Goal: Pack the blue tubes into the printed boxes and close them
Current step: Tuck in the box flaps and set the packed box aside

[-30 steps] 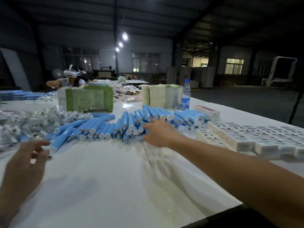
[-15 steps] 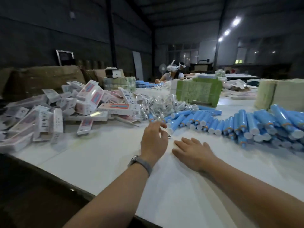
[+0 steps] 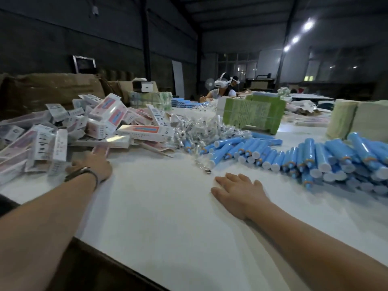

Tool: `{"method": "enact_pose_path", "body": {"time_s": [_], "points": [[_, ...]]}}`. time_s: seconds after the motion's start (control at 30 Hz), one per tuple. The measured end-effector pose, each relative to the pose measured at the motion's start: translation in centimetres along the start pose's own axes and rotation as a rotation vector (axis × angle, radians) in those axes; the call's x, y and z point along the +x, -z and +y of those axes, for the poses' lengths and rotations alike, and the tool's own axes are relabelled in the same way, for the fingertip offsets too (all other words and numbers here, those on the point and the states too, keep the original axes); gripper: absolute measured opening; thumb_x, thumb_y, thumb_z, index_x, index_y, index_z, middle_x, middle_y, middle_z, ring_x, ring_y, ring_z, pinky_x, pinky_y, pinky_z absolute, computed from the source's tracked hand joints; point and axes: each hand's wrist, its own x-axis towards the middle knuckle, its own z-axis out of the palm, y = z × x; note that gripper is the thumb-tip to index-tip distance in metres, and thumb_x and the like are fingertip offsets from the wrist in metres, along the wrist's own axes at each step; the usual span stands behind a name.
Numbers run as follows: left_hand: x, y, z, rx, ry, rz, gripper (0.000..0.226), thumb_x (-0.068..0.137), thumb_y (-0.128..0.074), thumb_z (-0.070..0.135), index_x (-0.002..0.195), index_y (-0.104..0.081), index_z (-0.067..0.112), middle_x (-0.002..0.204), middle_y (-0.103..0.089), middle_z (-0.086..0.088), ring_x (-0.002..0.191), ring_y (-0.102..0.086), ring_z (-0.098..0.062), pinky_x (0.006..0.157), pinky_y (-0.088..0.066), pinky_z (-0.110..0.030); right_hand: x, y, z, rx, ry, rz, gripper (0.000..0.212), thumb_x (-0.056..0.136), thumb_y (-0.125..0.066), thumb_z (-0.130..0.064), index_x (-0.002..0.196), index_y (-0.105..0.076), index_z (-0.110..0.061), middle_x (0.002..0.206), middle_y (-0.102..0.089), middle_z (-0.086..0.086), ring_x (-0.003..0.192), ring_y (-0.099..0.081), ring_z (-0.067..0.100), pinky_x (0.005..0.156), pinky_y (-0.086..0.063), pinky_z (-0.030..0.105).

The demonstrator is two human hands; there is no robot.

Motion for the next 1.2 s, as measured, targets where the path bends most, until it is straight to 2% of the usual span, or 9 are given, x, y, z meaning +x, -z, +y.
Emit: {"method": "enact_pose_path", "body": {"time_s": [0.23, 0.33, 0.5, 0.63, 0.73, 0.8, 0.9, 1.03, 1.2], "points": [[-2.8, 2.8, 0.9, 0.088, -0.057, 0.270, 0.032, 0.104, -0.045, 0.035, 0.122, -0.062, 0.016, 0.122, -0.063, -0.019, 0.114, -0.058, -0.043, 0.094, -0.048, -0.049, -0.1, -0.1, 0.3, -0.005, -0.006, 0.004, 0.058, 0.096, -0.021, -0.062, 0.149, -0.030, -0.040, 0.159, -0.026, -0.008, 0.145, -0.020, 0.023, 0.112, -0.017, 0.057], [-4.9, 5.4, 2.7, 0.163, -0.275, 0.504, 0.025, 0.100, -0.053, 0.029, 0.108, -0.068, 0.010, 0.103, -0.067, -0.018, 0.094, -0.063, -0.042, 0.075, -0.054, -0.045, -0.2, 0.0, 0.2, 0.001, -0.008, 0.004, 0.059, 0.096, -0.021, -0.062, 0.149, -0.030, -0.039, 0.159, -0.027, -0.008, 0.145, -0.021, 0.023, 0.112, -0.017, 0.057], [-9.7, 10.0, 7.9, -0.244, -0.552, 0.681, 0.018, 0.098, -0.058, 0.024, 0.102, -0.071, 0.012, 0.092, -0.069, -0.014, 0.078, -0.057, -0.034, 0.067, -0.045, -0.038, -0.4, 0.2, 0.5, 0.055, -0.037, 0.028, 0.072, 0.095, -0.026, -0.067, 0.156, -0.008, -0.034, 0.162, -0.025, -0.003, 0.148, -0.019, 0.023, 0.116, -0.015, 0.056], [-13.9, 11.8, 13.3, -0.687, -0.673, 0.371, 0.016, 0.095, -0.060, 0.018, 0.090, -0.074, 0.017, 0.076, -0.068, 0.008, 0.068, -0.058, -0.009, 0.057, -0.039, -0.011, -1.0, 0.4, 0.2, 0.174, -0.012, 0.123, 0.088, 0.091, -0.034, -0.071, 0.153, 0.017, -0.036, 0.159, -0.029, 0.001, 0.142, -0.029, 0.026, 0.113, -0.024, 0.053], [-15.7, 12.4, 16.3, -0.906, -0.654, 0.006, 0.021, 0.094, -0.059, 0.015, 0.081, -0.074, 0.008, 0.067, -0.069, 0.006, 0.066, -0.063, -0.012, 0.056, -0.046, -0.022, -1.5, 0.5, 0.0, 0.249, 0.061, 0.201, 0.091, 0.090, -0.038, -0.072, 0.151, 0.020, -0.040, 0.158, -0.030, 0.000, 0.138, -0.032, 0.026, 0.107, -0.029, 0.048], [-16.5, 12.5, 17.9, -1.056, -0.622, -0.099, 0.025, 0.094, -0.057, 0.016, 0.078, -0.067, -0.001, 0.070, -0.065, -0.007, 0.068, -0.060, -0.018, 0.064, -0.047, -0.029, -1.6, 0.4, 0.0, 0.298, 0.110, 0.231, 0.090, 0.089, -0.040, -0.072, 0.153, 0.014, -0.040, 0.156, -0.034, -0.004, 0.134, -0.034, 0.024, 0.104, -0.032, 0.046], [-17.3, 12.0, 19.8, -1.230, -0.541, -0.272, 0.024, 0.095, -0.056, 0.023, 0.083, -0.066, 0.006, 0.082, -0.065, -0.011, 0.081, -0.061, -0.024, 0.070, -0.047, -0.033, -1.5, 0.4, 0.2, 0.366, 0.137, 0.230, 0.078, 0.090, -0.042, -0.069, 0.153, -0.005, -0.042, 0.149, -0.042, -0.013, 0.130, -0.039, 0.020, 0.101, -0.036, 0.043], [-17.6, 10.0, 20.9, -1.389, -0.505, -0.357, 0.030, 0.098, -0.051, 0.039, 0.095, -0.072, 0.017, 0.080, -0.065, -0.005, 0.082, -0.058, -0.025, 0.080, -0.046, -0.039, -1.6, 0.5, 0.5, 0.423, 0.185, 0.214, 0.032, 0.093, -0.041, -0.061, 0.122, -0.038, -0.047, 0.127, -0.059, -0.020, 0.117, -0.052, 0.014, 0.084, -0.040, 0.036], [-16.8, 8.1, 20.1, -1.585, -0.624, -0.498, 0.061, 0.100, -0.025, 0.059, 0.103, -0.066, 0.014, 0.081, -0.071, -0.004, 0.077, -0.066, -0.021, 0.072, -0.053, -0.029, -2.1, 0.9, 0.0, 0.536, 0.187, 0.191, 0.048, 0.077, -0.033, -0.073, 0.120, -0.037, -0.051, 0.119, -0.065, -0.022, 0.106, -0.059, 0.012, 0.089, -0.047, 0.040]]}}
